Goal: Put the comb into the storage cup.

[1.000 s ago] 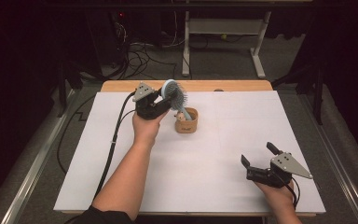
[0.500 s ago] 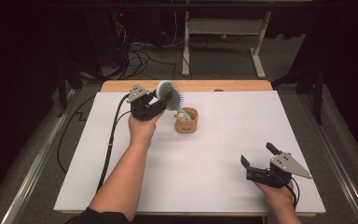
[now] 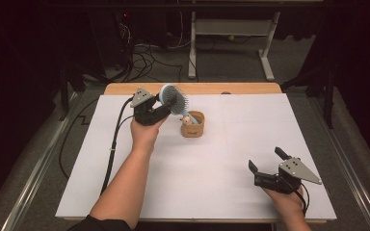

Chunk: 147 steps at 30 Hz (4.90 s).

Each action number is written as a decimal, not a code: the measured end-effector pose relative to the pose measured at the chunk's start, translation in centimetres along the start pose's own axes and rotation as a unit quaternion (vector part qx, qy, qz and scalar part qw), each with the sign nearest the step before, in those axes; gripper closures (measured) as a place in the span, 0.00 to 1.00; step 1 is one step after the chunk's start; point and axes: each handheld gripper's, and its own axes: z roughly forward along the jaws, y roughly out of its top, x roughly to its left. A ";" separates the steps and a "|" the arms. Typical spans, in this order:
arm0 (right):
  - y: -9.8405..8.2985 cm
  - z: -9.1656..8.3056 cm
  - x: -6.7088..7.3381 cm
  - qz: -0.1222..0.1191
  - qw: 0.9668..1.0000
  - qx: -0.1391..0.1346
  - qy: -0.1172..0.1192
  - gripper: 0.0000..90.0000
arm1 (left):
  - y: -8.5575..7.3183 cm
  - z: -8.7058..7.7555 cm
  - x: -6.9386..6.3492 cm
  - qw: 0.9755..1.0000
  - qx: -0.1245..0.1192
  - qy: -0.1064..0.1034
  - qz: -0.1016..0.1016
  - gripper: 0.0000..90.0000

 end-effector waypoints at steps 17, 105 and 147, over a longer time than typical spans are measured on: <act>0.0 0.0 0.1 0.000 1.000 0.000 0.000 0.00 | 0.0 0.1 -0.1 1.000 0.003 0.006 0.019 0.50; 0.2 0.0 0.6 -0.012 1.000 0.000 0.001 0.00 | -8.3 -10.8 1.0 0.999 0.037 -0.007 0.023 0.00; 0.5 -0.8 0.4 0.005 1.000 -0.015 -0.002 0.00 | -10.5 -18.0 1.4 0.997 0.044 0.026 0.056 0.00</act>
